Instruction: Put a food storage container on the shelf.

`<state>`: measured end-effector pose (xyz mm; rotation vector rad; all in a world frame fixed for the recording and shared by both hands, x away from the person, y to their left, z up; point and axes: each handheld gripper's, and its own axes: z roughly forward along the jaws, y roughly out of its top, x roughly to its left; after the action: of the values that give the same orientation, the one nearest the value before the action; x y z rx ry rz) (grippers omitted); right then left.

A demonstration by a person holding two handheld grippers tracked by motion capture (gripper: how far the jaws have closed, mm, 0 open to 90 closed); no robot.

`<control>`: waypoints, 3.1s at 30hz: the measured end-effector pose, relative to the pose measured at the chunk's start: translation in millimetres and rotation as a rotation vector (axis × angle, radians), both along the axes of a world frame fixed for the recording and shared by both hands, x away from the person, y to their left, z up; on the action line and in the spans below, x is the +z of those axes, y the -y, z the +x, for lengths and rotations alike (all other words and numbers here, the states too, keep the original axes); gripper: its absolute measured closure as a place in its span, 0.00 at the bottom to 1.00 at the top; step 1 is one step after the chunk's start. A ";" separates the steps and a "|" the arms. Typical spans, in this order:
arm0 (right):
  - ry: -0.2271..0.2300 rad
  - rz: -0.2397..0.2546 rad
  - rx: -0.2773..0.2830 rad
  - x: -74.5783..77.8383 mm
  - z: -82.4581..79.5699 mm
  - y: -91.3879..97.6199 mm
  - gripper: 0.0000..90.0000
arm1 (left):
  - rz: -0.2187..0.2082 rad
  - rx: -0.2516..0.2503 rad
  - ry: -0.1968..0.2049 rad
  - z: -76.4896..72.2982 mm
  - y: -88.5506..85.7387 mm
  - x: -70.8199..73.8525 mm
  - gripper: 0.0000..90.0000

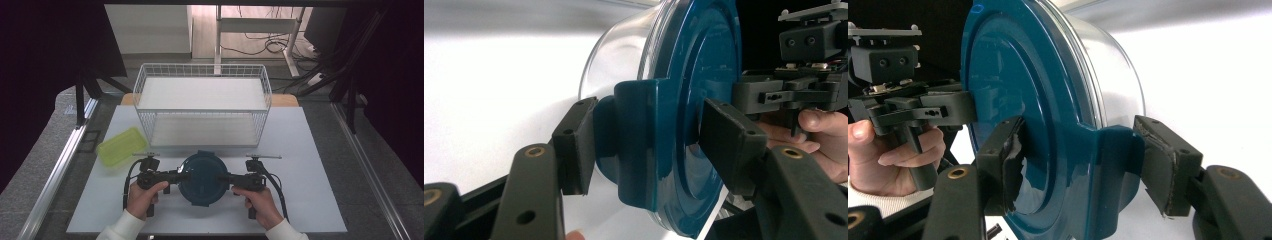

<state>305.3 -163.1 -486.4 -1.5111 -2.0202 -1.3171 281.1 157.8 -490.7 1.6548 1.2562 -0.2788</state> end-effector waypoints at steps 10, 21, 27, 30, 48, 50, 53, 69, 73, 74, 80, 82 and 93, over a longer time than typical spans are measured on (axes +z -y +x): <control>0.037 0.005 -0.002 18.3 8.4 1.8 0.43 | -0.002 -0.003 0.029 10.7 0.3 20.0 0.47; 0.050 0.005 0.000 38.6 25.2 -0.1 0.43 | -0.013 0.009 0.037 26.8 -2.1 37.6 0.47; 0.031 0.011 0.003 46.2 37.9 -2.7 0.43 | -0.016 0.017 0.039 35.8 -5.4 47.0 0.48; 0.040 0.014 0.004 53.8 41.4 -4.2 0.43 | -0.021 0.024 0.053 38.3 -7.1 55.3 0.48; 0.074 0.013 0.003 115.8 67.5 -11.3 0.43 | -0.048 0.030 0.104 63.1 -15.2 111.7 0.49; 0.083 0.011 -0.001 121.6 69.6 -11.3 0.43 | -0.049 0.025 0.106 66.0 -15.1 116.2 0.49; 0.088 0.010 -0.002 129.2 73.2 -10.8 0.43 | -0.051 0.024 0.112 69.6 -14.6 123.5 0.49; 0.142 -0.016 -0.007 178.9 93.4 -17.3 0.43 | -0.074 0.015 0.141 93.5 -21.4 163.3 0.49; 0.157 -0.028 -0.008 188.5 101.6 -20.4 0.43 | -0.084 0.008 0.135 103.6 -24.4 168.4 0.49; 0.159 -0.032 -0.008 190.7 104.0 -21.0 0.43 | -0.085 0.003 0.133 106.4 -25.5 169.3 0.49; 0.161 -0.041 -0.014 200.7 120.0 -25.4 0.43 | -0.097 0.005 0.123 121.8 -29.8 174.6 0.49; 0.162 -0.042 -0.017 204.0 124.7 -27.0 0.43 | -0.099 0.002 0.118 126.9 -30.7 176.7 0.49; 0.167 -0.044 -0.037 215.8 146.7 -29.6 0.43 | -0.105 -0.012 0.111 152.8 -32.6 186.0 0.49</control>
<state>451.9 -133.6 -270.7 -1.5096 -2.1443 -1.4671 433.8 190.4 -304.7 1.5668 1.1307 -0.2524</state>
